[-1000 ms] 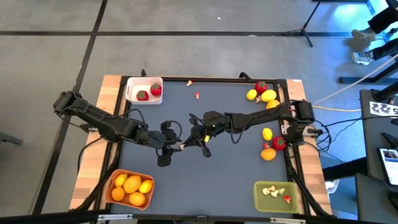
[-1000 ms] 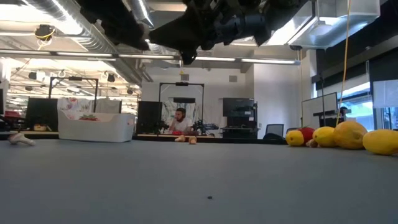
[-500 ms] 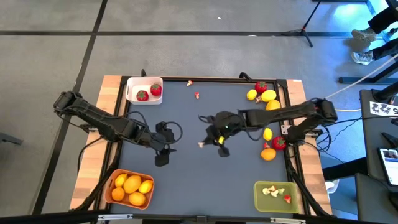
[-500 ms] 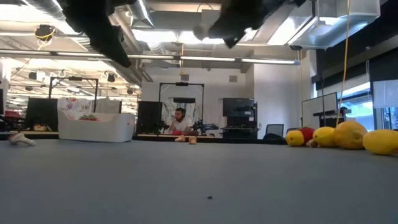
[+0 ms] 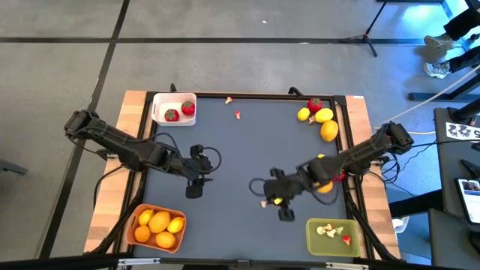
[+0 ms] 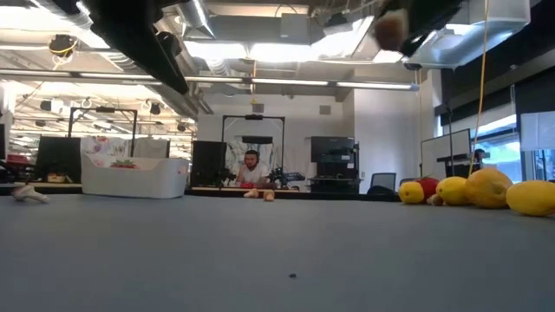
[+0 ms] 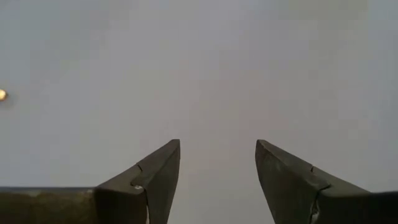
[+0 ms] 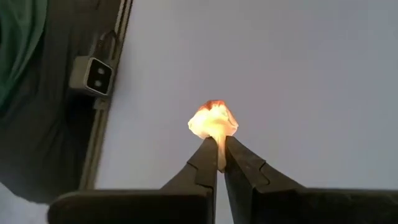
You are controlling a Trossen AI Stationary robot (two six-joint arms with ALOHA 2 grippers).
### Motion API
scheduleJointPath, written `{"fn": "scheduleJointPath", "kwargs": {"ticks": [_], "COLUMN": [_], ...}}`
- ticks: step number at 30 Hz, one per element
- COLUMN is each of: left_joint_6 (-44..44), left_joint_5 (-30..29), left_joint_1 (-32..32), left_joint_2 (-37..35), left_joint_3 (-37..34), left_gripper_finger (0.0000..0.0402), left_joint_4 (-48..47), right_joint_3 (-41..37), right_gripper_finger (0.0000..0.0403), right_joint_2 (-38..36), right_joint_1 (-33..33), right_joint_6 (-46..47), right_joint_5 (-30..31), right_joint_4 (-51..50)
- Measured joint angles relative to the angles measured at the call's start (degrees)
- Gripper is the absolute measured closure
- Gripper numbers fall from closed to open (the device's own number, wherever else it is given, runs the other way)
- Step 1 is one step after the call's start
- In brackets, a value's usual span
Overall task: Sort produce into baskets
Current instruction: Put the brown mushroom into the yellow bin
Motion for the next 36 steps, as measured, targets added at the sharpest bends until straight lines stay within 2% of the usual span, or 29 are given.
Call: {"fn": "scheduleJointPath", "kwargs": {"ticks": [7,12,25,30,36], "left_joint_6": [5.79,8.63,13.10,13.14,12.87], "left_joint_5": [-0.08,-0.10,-0.07,-0.06,-0.07], "left_joint_1": [2.19,3.67,5.96,5.96,5.96], "left_joint_2": [-0.02,-0.01,-0.01,-0.01,0.00], "left_joint_3": [0.00,0.00,0.00,0.00,0.00], "left_gripper_finger": [0.0196,0.0196,0.0196,0.0196,0.0196], "left_joint_4": [0.29,0.26,0.24,0.24,0.22], "right_joint_3": [0.00,0.00,0.00,-0.01,-0.02], "right_gripper_finger": [0.0384,0.0384,0.0384,0.0384,0.0384], "right_joint_2": [-0.90,-1.29,-0.85,1.40,4.97], "right_joint_1": [10.17,17.26,32.53,35.13,35.81], "right_joint_6": [19.79,38.01,82.56,90.89,92.64], "right_joint_5": [8.12,12.01,17.49,15.43,11.57], "right_joint_4": [-2.13,-6.18,-22.42,-25.60,-27.42]}}
